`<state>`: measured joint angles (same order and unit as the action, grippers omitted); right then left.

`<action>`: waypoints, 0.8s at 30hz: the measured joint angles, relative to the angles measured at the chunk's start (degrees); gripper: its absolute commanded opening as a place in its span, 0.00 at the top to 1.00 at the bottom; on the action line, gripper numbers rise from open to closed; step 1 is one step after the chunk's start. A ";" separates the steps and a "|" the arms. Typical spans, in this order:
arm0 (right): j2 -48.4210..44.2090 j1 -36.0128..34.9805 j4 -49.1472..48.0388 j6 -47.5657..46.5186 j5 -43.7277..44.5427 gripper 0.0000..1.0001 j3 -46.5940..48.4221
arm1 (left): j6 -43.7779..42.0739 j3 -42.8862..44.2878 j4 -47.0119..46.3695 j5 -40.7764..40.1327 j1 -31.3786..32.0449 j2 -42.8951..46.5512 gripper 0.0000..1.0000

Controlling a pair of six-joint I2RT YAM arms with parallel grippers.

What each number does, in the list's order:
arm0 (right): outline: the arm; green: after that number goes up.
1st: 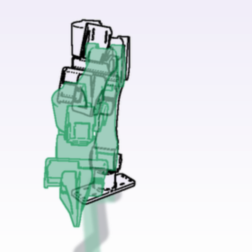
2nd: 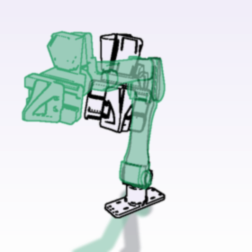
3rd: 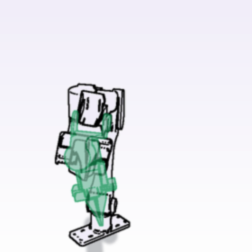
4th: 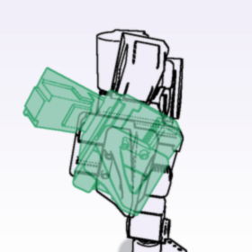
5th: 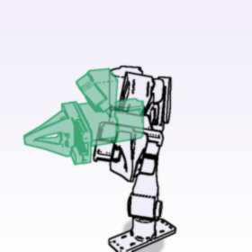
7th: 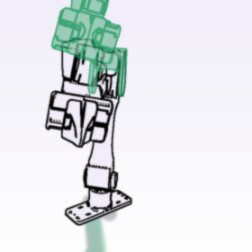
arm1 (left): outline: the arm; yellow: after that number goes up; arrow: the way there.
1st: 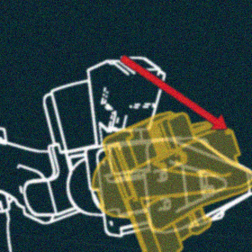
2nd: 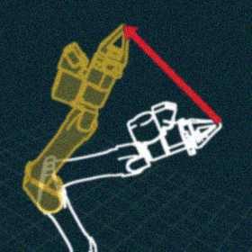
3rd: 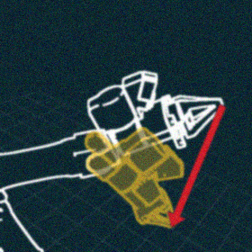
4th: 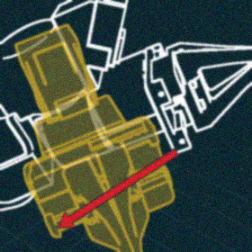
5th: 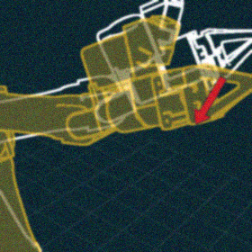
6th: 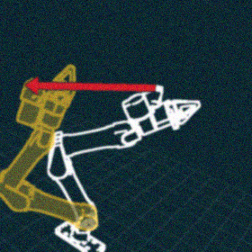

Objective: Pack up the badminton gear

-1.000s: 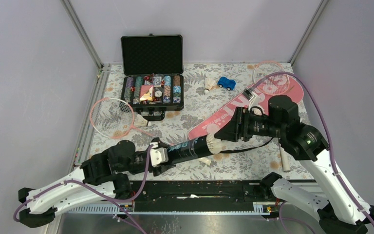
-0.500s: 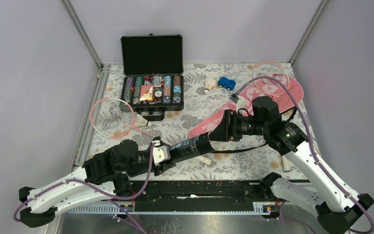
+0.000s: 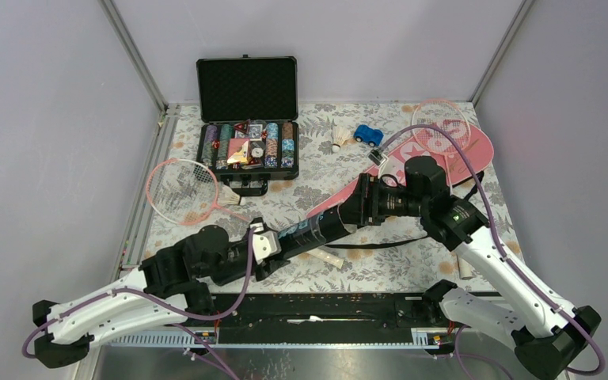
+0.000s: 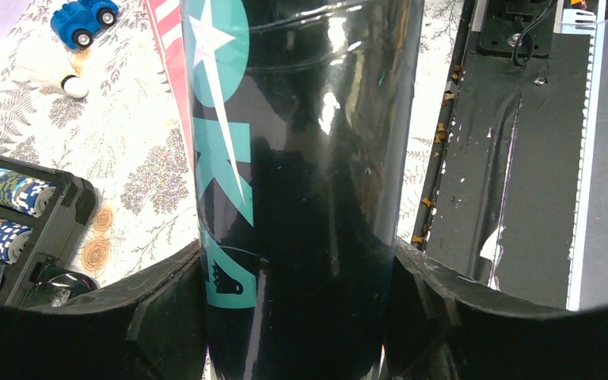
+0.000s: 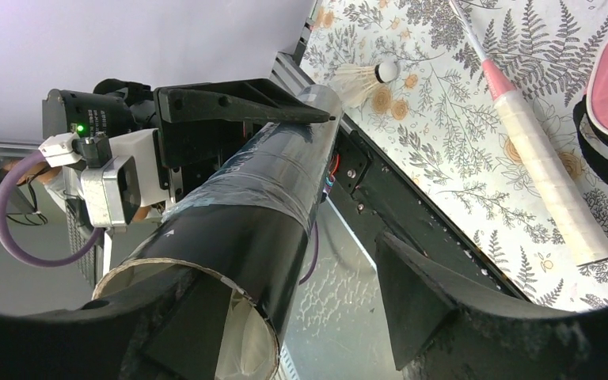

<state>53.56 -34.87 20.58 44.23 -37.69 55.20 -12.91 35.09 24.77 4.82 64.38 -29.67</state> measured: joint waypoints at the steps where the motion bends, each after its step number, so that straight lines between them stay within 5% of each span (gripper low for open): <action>1: 0.09 0.00 -0.20 0.13 0.00 0.28 -0.02 | 0.11 0.00 -0.31 -0.13 0.00 -0.20 0.61; 9: 0.04 1.92 1.03 -0.48 3.74 0.20 0.87 | 0.50 0.00 -1.66 -3.52 0.09 -0.94 0.61; 18: -0.39 16.55 2.95 -6.05 8.85 0.19 7.37 | -1.57 -0.44 -2.10 -10.03 0.20 -0.94 0.62; 24: 8.68 23.67 8.17 -16.50 15.45 0.18 15.63 | -6.82 -2.93 -3.76 -13.20 0.20 -1.20 0.61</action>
<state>62.24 -11.20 28.75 27.73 -22.24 70.83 -19.73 32.16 21.02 -8.38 64.58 -30.87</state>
